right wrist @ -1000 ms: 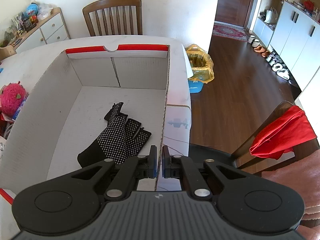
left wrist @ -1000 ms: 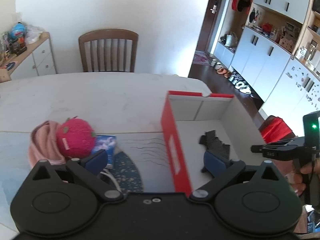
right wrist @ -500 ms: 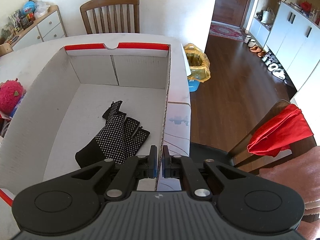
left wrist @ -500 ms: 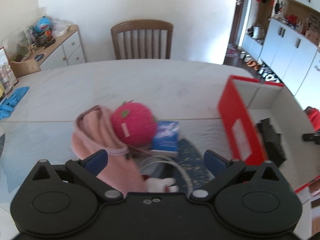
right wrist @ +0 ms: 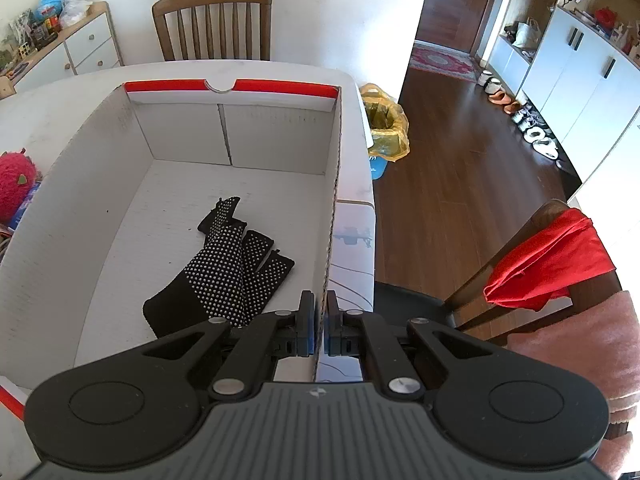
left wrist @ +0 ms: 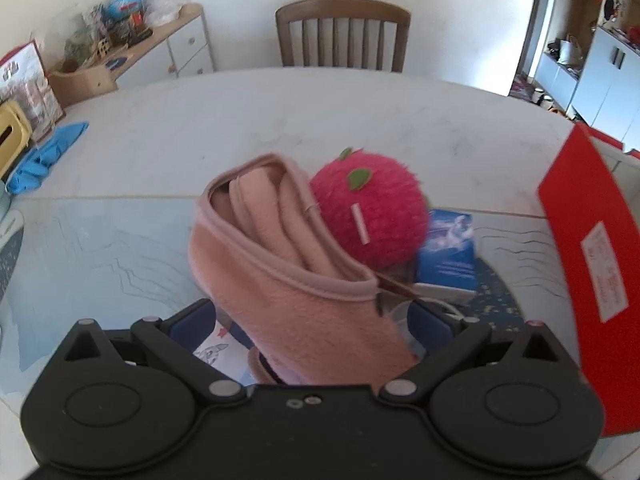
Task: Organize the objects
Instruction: 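Grasp the pink fleece cloth with the left gripper and lift it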
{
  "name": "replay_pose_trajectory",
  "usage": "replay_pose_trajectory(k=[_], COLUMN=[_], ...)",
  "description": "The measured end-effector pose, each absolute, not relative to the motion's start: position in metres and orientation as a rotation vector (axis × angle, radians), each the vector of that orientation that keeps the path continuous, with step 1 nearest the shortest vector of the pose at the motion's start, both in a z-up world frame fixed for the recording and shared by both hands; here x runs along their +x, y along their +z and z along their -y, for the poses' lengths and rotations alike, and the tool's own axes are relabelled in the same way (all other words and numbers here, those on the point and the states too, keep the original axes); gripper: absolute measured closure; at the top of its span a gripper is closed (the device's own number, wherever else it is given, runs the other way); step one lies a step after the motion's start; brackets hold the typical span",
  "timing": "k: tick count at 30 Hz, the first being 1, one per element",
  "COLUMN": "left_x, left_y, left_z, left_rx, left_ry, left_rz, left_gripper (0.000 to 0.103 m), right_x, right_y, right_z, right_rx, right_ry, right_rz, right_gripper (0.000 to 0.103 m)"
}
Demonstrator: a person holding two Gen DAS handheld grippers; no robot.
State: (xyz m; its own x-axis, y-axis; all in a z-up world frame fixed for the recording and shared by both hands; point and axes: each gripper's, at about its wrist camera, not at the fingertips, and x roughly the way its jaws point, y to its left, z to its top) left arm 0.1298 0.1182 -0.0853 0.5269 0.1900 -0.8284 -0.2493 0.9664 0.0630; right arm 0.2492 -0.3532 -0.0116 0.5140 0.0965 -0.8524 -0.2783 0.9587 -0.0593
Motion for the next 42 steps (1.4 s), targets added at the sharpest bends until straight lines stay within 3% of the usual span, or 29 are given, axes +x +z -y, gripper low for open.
replay_pose_trajectory(k=[3,6,15,17,20,42], left_x=[0.131,0.129,0.124,0.122,0.12,0.1], left_y=[-0.092,-0.095,-0.092,-0.087,-0.079,0.04], left_z=[-0.124,-0.127,-0.129,-0.13,-0.132,-0.076], left_rx=[-0.086,-0.103,-0.153,-0.151,-0.147,-0.134], left_ry=[0.278,0.272,0.275,0.28,0.294,0.108], left_rz=[-0.991,-0.986,-0.964,-0.948,-0.934,-0.683], left_gripper=[0.003,0.012,0.058,0.074,0.086,0.09], right_x=[0.248,0.247,0.246,0.246,0.246,0.244], right_y=[-0.012,-0.012,-0.011,-0.011,-0.011,-0.012], right_z=[0.352,0.352,0.352,0.352,0.352,0.354], right_rx=[-0.203,-0.204,-0.206,-0.206,-0.204,-0.202], right_ry=[0.224,0.223,0.225,0.226,0.229,0.248], right_rz=[-1.009,-1.01,-1.011,-1.011,-1.012,-1.004], right_gripper=[0.099,0.099,0.099,0.099,0.099,0.099])
